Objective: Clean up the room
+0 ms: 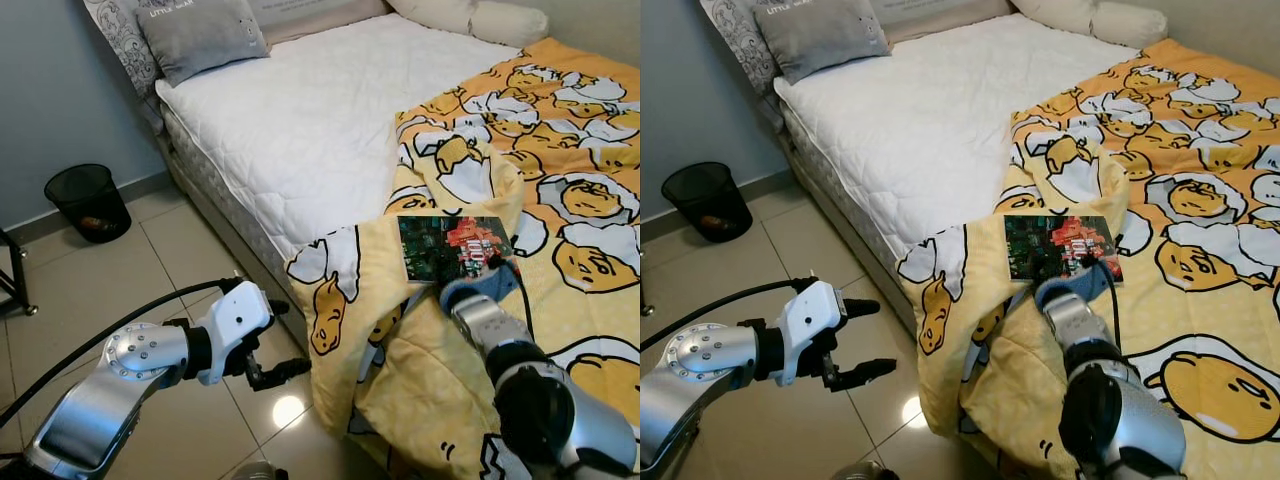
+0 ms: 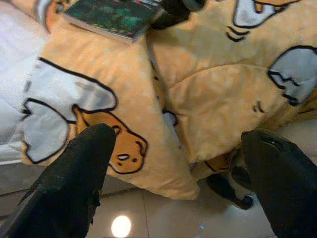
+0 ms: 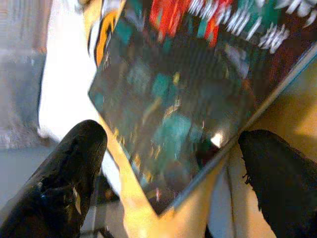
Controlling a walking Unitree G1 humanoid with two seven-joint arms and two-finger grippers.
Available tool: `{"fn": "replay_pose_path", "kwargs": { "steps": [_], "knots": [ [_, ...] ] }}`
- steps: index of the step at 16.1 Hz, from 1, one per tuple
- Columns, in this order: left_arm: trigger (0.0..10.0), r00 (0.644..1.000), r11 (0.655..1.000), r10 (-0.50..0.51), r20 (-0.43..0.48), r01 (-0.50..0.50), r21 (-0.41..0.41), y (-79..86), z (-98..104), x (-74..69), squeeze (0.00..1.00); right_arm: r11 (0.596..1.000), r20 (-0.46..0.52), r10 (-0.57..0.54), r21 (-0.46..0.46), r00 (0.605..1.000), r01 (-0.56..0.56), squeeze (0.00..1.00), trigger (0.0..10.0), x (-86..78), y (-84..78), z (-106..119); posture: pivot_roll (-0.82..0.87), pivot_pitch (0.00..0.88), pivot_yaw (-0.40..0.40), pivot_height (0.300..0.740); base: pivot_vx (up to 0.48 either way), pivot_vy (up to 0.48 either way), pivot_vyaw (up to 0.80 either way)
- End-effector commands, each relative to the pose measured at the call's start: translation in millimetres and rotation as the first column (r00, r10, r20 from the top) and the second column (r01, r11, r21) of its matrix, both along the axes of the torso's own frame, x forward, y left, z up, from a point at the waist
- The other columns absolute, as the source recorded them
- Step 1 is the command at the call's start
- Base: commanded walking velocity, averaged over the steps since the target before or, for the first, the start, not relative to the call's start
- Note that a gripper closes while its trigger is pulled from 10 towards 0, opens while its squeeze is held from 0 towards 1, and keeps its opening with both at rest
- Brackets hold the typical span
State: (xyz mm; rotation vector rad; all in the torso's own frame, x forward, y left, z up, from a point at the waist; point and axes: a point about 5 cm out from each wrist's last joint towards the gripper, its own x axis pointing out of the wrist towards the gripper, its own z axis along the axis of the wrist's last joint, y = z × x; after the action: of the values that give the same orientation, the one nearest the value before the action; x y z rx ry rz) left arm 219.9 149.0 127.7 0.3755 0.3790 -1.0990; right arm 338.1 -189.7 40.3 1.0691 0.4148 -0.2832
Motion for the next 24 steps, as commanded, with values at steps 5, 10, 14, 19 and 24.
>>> {"fn": "replay_pose_path", "kwargs": {
  "steps": [5, 10, 14, 19, 24],
  "knots": [
    [10.0, 1.0, 1.0, -0.005, -0.021, 0.005, 0.02, 3.9, 11.8, -17.7, 0.57, 0.997, -0.003, -0.078, -0.006, 0.997, 0.078, 0.73, 10.0, 2.8, -1.5, 2.7, 0.24, 0.196, 0.073, 0.74, 0.0, 0.0, 0.0],
    [10.0, 0.999, 1.0, 0.014, -0.039, -0.013, 0.025, 6.1, 14.7, -26.9, 0.57, 0.978, 0.097, -0.197, 0.09, 0.975, 0.189, 0.0, 10.0, 10.5, -12.4, 17.0, 0.24, 0.205, 0.068, 0.74, 0.0, 0.0, 0.0],
    [10.0, 0.999, 0.999, 0.033, -0.028, -0.032, 0.016, 5.9, 18.0, -21.9, 0.58, 0.953, 0.244, -0.285, 0.178, 0.927, 0.246, 0.0, 7.8, 23.4, -23.6, 42.9, 0.24, 0.194, 0.057, 0.74, 0.0, 0.0, 0.0],
    [10.0, 0.999, 0.999, 0.04, -0.029, -0.04, 0.02, 6.7, 17.3, -24.9, 0.57, 0.943, 0.266, -0.308, 0.209, 0.914, 0.257, 0.0, 0.0, 26.1, -23.7, 47.8, 0.24, 0.197, 0.053, 0.74, 0.0, 0.0, 0.0],
    [10.0, 0.998, 0.999, 0.045, -0.033, -0.044, 0.018, 3.4, 15.4, -27.8, 0.58, 0.956, 0.262, -0.272, 0.182, 0.926, 0.23, 0.0, 0.0, 26.1, -19.4, 46.0, 0.24, 0.196, 0.044, 0.74, 0.0, 0.0, 0.0]
  ]
}}
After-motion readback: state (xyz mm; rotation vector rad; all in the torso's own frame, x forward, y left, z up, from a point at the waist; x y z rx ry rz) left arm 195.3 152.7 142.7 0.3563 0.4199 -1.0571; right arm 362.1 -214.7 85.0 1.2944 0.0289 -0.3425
